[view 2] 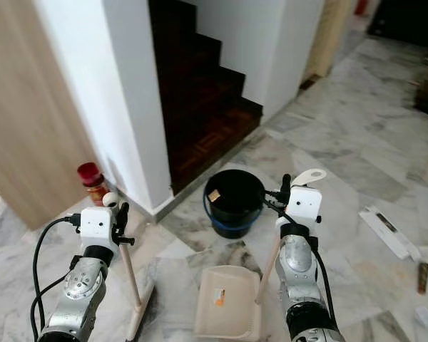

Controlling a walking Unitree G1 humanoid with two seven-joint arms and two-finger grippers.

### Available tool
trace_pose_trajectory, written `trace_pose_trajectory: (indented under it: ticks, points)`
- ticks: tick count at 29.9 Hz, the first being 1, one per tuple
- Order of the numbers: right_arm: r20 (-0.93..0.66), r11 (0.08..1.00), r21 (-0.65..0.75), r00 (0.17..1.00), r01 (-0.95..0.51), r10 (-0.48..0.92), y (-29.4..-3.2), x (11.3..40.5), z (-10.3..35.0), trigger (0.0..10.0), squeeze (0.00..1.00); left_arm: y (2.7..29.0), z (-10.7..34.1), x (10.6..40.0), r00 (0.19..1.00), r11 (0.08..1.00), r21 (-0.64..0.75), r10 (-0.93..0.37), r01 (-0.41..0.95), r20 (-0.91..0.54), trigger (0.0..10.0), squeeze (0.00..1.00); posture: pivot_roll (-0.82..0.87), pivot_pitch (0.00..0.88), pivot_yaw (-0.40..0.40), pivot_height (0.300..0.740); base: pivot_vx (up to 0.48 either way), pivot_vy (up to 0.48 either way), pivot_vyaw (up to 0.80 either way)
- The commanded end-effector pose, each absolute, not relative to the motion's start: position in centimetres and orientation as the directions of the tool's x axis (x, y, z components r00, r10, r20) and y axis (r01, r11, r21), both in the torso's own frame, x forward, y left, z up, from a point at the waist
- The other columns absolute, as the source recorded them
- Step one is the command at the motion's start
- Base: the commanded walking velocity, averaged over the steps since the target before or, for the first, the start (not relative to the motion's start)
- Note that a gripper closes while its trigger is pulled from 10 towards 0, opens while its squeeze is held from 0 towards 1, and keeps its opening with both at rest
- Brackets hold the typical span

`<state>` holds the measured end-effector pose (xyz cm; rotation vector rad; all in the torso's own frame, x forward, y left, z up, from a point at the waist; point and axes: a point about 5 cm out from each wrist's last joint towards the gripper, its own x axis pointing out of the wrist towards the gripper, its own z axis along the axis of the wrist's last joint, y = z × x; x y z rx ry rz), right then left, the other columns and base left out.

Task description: Sweep floor

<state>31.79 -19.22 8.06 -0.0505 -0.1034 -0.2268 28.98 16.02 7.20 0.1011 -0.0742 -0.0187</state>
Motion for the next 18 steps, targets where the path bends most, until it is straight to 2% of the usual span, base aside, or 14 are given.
trace_pose_trajectory:
  ticks: [1,18]
  points:
    - [0.143,0.971,-0.029,0.963,0.236,-0.23,-19.41,32.26,8.93,10.0,0.0,15.84,7.94,29.31,0.993,0.995,0.1,-0.027,0.016,0.115,10.0,0.0,0.06,0.0,-0.024,0.74,0.0,0.0,-0.8]
    - [0.132,0.971,-0.037,0.964,0.236,-0.229,-19.2,32.45,8.86,10.0,0.0,15.82,8.19,29.54,0.992,0.995,0.1,-0.028,0.015,0.122,10.0,0.0,0.05,0.024,-0.017,0.74,0.0,0.0,-0.8]
